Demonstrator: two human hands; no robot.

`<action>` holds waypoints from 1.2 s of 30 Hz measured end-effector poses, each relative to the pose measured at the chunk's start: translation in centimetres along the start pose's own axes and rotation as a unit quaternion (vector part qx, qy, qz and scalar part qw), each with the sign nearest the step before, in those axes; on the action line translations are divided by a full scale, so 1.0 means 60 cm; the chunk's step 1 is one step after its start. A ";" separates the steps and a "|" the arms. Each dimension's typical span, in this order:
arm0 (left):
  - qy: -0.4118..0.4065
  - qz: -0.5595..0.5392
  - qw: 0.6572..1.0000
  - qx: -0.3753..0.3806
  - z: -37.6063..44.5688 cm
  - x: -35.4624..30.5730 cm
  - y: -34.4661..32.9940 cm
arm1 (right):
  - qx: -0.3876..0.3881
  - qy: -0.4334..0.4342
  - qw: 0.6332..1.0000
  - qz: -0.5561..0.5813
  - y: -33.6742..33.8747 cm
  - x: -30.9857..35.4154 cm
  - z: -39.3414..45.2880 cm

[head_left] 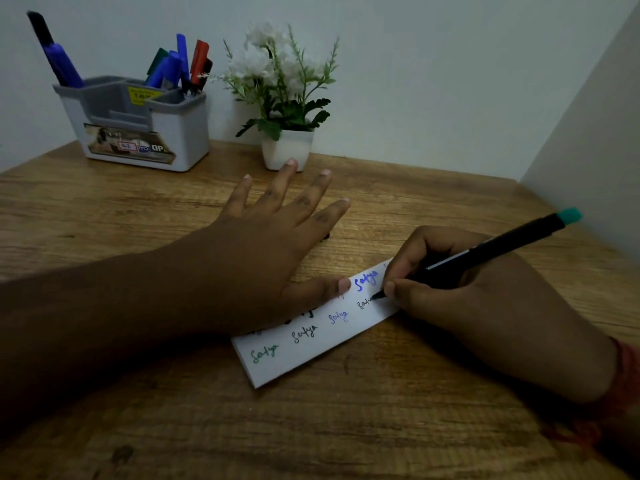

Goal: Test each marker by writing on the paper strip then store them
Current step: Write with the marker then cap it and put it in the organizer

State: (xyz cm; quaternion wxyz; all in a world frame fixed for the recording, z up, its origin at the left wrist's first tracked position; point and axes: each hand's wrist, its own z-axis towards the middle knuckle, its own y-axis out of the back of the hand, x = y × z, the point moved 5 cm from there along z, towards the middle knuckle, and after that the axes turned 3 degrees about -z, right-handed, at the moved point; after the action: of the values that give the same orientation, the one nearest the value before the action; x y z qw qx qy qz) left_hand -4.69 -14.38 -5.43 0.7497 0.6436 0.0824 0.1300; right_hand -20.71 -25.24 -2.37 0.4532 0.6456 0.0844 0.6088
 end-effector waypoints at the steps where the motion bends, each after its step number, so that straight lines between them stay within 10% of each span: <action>1: 0.000 0.000 1.000 0.000 0.000 0.000 -0.001 | -0.002 0.001 1.000 -0.002 0.000 0.000 0.000; 36: -0.013 -0.068 0.994 -0.080 0.003 0.023 0.034 | -0.135 0.031 0.983 0.125 0.039 -0.009 0.008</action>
State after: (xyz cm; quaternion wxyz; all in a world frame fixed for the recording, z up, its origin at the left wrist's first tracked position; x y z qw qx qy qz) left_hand -3.52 -13.85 -3.32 0.8069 0.5761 0.1056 0.0766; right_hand -21.46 -27.20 -1.06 0.4539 0.5652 -0.0659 0.6858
